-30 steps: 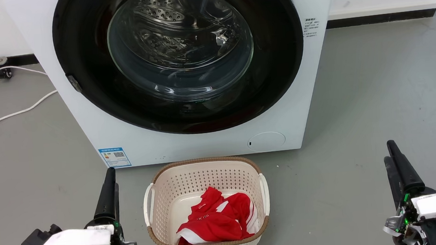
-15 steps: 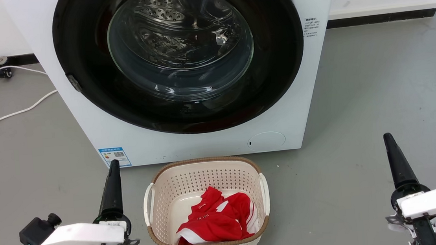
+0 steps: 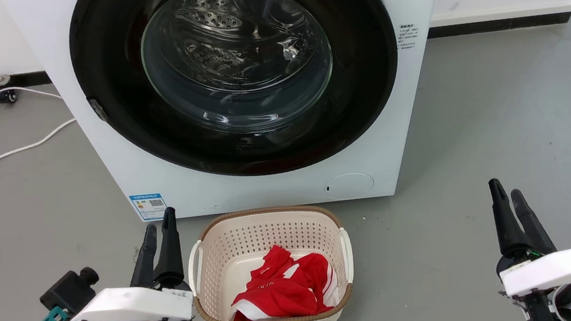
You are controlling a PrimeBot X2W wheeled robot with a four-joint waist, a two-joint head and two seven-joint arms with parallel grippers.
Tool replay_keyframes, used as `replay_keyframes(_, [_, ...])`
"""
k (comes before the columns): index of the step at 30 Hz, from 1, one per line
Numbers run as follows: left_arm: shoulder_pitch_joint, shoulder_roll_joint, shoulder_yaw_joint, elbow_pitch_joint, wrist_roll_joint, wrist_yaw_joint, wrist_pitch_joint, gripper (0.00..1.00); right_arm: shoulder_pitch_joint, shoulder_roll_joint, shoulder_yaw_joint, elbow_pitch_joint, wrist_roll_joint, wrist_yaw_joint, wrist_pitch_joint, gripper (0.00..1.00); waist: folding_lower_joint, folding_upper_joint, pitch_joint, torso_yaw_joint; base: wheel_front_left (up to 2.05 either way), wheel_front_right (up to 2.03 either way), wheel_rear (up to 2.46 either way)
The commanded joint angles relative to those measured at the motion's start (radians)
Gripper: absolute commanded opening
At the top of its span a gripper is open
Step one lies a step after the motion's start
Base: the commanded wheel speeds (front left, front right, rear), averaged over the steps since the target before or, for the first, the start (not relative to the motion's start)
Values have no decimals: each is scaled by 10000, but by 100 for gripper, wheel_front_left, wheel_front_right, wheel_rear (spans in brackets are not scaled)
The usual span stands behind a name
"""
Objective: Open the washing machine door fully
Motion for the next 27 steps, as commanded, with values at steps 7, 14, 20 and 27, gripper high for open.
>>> replay_keyframes(7, [-66,28,-324,-87,1719,172,-309,100,-72,-1,171,-61,-1365,0,-303,100,0,0,-37,20,0,0,0])
replay_keyframes(14, [-14,28,-390,-18,2776,341,-510,100,-51,1,243,39,-2464,0,-509,100,0,0,-51,17,0,0,0])
replay_keyframes(20, [-1,28,-402,72,3488,452,-673,100,-48,3,328,263,-3244,0,-670,100,0,0,-38,32,0,0,0])
replay_keyframes(27, [-17,27,-434,187,4338,562,-855,100,-166,5,355,431,-4103,0,-795,100,0,0,-16,62,0,0,0])
